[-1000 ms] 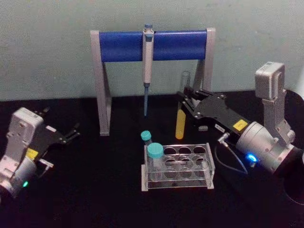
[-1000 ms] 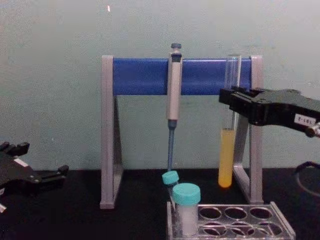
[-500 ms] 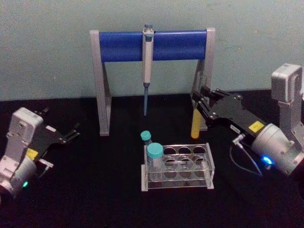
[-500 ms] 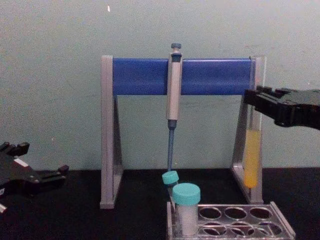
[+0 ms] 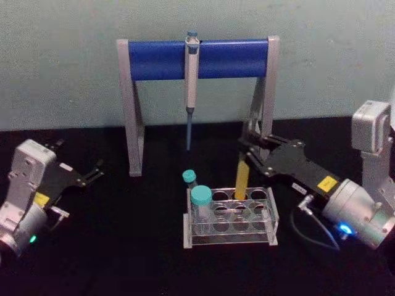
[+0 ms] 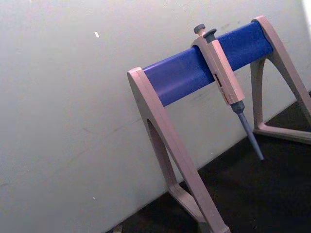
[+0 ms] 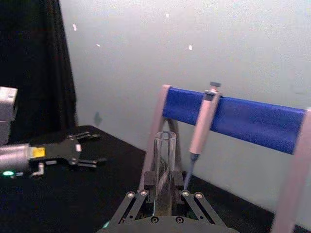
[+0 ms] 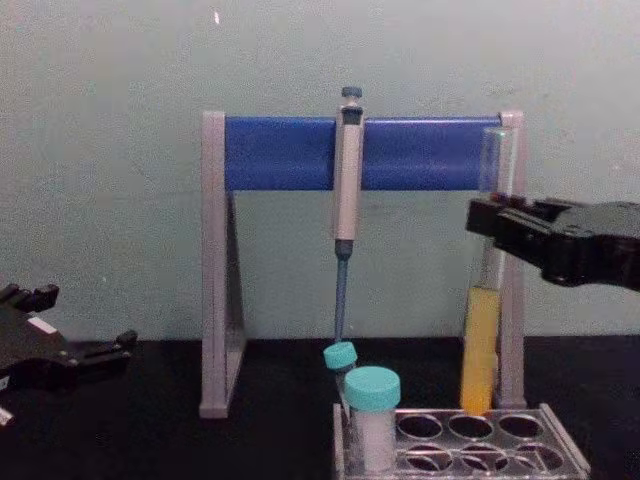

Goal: Pick up the test tube from the test tube rack, shake it, then place it back into the test tube rack.

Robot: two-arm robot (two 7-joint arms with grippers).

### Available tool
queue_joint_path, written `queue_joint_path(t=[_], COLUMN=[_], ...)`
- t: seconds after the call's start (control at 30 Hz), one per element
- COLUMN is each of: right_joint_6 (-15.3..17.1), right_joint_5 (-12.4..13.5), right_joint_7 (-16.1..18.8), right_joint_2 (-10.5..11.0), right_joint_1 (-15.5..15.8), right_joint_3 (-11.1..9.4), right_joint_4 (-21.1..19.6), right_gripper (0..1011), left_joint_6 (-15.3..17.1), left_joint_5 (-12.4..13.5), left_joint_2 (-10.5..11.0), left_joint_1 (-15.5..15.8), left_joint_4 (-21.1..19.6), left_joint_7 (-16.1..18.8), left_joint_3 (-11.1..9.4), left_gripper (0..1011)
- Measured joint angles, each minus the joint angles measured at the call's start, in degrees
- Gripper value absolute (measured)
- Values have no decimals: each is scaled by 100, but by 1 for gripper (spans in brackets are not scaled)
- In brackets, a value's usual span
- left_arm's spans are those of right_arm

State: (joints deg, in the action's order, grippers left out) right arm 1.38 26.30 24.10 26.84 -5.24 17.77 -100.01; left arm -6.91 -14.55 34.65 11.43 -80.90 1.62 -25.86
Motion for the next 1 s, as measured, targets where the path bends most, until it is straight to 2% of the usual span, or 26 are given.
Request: queue_joint_path(t=[0.17, 0.43, 0.63, 1.0], right_joint_6=[5, -24, -29, -42], right_joint_5=[43, 44, 15, -38], right_joint_7=[80, 45, -74, -189], right_joint_2=[-107, -282, -329, -314], right_joint_1=[-205, -546, -671, -644], right_joint_3=[178, 297, 270, 169], right_joint_4=[170, 496, 648, 649], right_gripper=[229, 229, 229, 229], left_joint_6=[0, 0, 0, 0], left_joint_5=[0, 0, 0, 0], left_joint_2=[0, 0, 0, 0], left_joint_1=[0, 0, 0, 0], left_joint_4=[0, 0, 0, 0], left_joint_7=[0, 0, 0, 0], left_joint_3=[0, 0, 0, 0], left_gripper=[1001, 1001, 1001, 1001])
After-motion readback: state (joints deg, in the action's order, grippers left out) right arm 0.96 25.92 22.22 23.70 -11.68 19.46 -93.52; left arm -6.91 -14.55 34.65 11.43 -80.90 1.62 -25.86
